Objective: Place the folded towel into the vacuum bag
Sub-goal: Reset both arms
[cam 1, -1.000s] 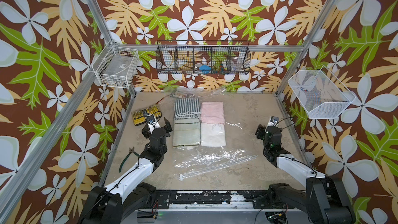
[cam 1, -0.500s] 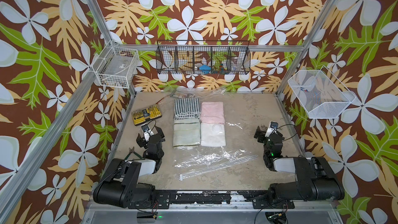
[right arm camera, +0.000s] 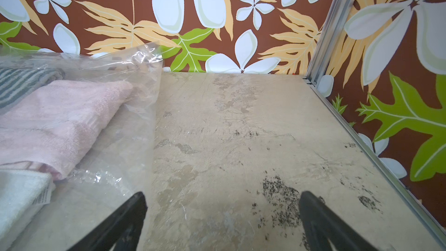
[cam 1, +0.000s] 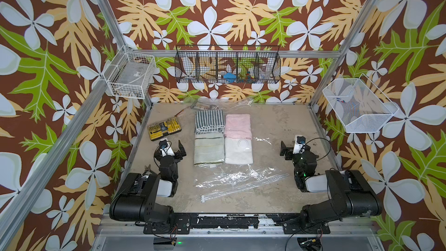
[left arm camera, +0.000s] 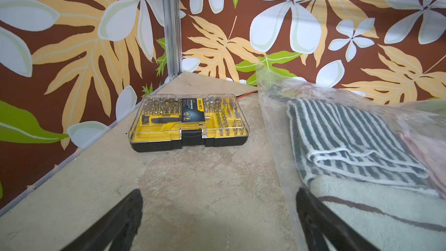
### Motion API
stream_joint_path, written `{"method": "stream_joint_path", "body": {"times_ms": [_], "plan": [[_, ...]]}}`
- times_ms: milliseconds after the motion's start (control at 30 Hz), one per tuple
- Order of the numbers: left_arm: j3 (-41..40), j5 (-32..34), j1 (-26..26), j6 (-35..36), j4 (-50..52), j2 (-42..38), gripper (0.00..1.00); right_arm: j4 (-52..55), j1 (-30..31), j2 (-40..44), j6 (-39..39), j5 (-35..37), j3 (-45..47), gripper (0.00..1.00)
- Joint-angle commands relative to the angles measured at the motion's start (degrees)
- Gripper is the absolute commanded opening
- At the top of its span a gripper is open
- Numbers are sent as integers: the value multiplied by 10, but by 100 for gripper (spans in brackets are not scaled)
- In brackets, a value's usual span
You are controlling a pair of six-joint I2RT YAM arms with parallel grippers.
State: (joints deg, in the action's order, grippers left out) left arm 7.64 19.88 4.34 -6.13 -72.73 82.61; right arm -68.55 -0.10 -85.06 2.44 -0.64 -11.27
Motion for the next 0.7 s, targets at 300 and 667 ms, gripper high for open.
{"method": "stream_joint_path", "body": {"times_ms": [300,667], "plan": [[4,8,18,18,-24,4,100,-18,0,2,-6,-6,0,99],[5,8,18,18,-24,4,100,-18,0,2,-6,-6,-1,100]]}}
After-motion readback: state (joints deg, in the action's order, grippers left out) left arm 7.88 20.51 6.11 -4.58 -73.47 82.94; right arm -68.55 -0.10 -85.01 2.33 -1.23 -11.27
